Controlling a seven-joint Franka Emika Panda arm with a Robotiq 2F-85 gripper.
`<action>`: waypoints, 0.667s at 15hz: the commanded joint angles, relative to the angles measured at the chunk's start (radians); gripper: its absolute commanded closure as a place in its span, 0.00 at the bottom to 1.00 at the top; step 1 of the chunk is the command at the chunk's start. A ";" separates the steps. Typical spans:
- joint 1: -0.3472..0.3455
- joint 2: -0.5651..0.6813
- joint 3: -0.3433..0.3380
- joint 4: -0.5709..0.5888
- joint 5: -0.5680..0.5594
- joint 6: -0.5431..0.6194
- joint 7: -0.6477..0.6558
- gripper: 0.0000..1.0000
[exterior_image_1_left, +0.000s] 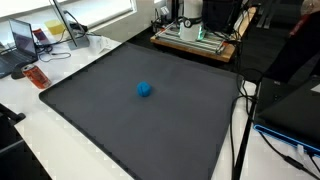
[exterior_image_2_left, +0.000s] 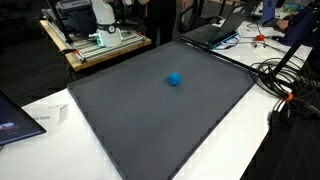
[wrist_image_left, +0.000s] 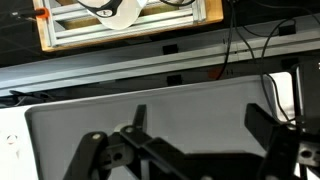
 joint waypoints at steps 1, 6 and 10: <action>0.010 0.003 -0.008 0.002 -0.004 -0.001 0.004 0.00; 0.001 0.049 -0.001 0.055 -0.063 0.049 -0.027 0.00; -0.007 0.123 -0.018 0.089 -0.143 0.160 -0.054 0.00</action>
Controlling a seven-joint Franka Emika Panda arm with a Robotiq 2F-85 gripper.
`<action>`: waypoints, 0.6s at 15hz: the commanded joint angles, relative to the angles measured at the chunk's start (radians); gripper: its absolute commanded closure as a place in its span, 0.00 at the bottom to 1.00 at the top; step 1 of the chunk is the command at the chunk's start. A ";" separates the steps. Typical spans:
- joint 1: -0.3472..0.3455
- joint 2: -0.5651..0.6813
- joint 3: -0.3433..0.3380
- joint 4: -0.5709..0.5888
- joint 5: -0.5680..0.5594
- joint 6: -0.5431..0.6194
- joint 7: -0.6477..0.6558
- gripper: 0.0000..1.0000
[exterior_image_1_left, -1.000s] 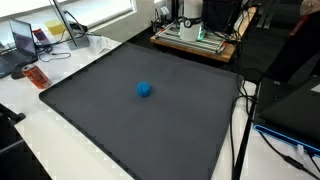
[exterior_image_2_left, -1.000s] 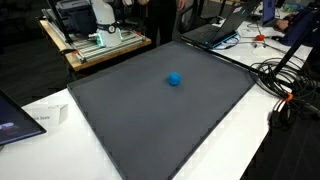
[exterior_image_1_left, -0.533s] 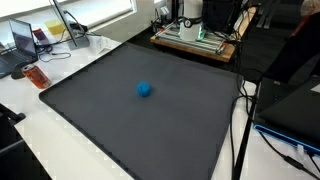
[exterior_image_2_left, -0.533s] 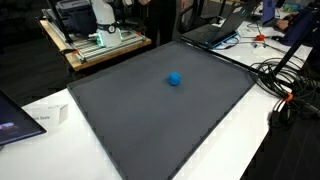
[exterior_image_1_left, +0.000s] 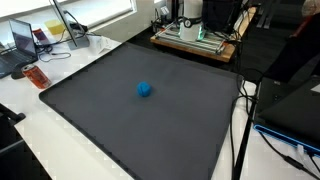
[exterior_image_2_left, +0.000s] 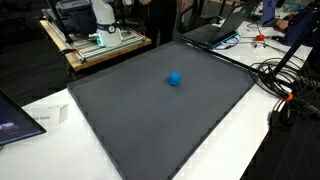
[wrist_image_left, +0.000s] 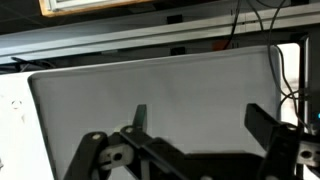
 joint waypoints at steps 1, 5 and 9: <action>-0.005 0.096 -0.020 0.056 -0.063 0.078 -0.025 0.00; -0.007 0.199 -0.052 0.091 -0.097 0.159 -0.033 0.00; -0.002 0.318 -0.083 0.141 -0.139 0.208 -0.047 0.00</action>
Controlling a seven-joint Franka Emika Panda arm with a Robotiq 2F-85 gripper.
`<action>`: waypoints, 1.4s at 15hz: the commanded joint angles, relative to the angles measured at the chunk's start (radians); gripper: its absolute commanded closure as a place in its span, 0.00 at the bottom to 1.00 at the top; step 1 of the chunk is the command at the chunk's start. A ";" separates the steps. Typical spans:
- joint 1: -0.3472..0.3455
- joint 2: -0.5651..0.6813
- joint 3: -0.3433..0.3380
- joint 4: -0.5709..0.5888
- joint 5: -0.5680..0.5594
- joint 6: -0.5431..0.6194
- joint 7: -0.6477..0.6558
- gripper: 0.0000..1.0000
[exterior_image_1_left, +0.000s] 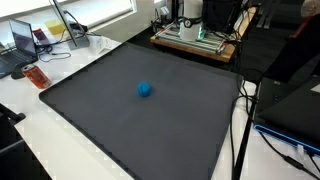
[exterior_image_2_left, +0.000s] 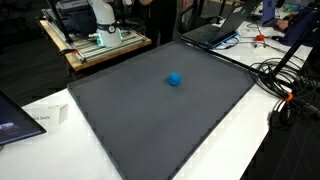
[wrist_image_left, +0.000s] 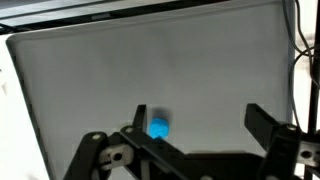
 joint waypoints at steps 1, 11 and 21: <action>0.007 0.118 -0.028 0.074 -0.064 0.038 -0.031 0.00; 0.013 0.349 -0.123 0.186 -0.113 0.220 -0.205 0.00; 0.044 0.637 -0.168 0.490 -0.093 0.087 -0.272 0.00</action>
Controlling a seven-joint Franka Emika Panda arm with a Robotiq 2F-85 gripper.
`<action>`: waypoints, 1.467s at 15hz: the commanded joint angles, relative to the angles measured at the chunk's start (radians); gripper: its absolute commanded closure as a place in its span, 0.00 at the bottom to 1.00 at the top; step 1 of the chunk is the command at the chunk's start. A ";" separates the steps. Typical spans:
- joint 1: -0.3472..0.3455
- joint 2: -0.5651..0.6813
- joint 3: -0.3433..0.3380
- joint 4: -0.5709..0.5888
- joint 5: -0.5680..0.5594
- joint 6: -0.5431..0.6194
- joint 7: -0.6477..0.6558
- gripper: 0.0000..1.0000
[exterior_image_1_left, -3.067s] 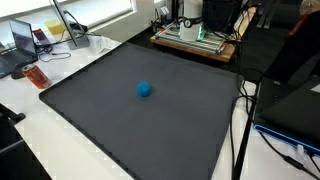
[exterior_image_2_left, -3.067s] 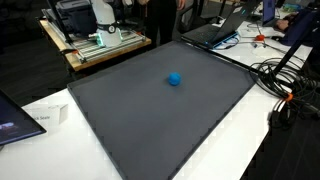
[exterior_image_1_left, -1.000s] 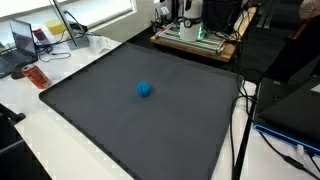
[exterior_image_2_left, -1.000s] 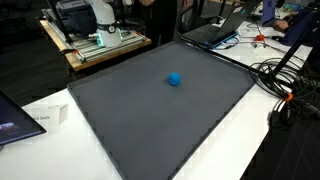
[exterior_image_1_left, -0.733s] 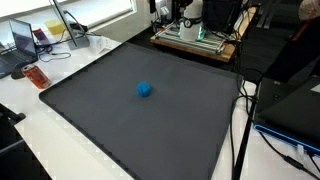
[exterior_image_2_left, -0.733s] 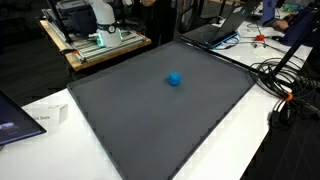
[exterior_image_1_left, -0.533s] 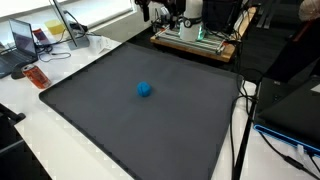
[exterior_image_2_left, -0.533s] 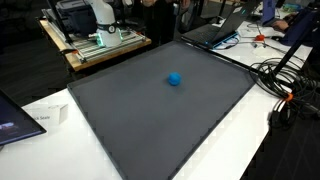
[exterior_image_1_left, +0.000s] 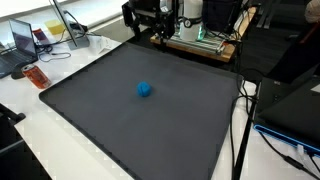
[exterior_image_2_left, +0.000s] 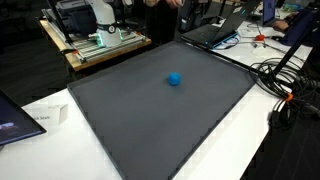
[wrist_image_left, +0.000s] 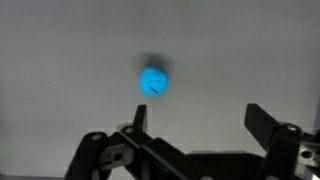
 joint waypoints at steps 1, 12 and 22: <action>0.029 0.129 -0.026 0.173 -0.001 -0.094 -0.042 0.00; 0.054 0.434 -0.073 0.533 0.001 -0.292 -0.066 0.00; 0.059 0.596 -0.082 0.679 0.026 -0.321 -0.056 0.00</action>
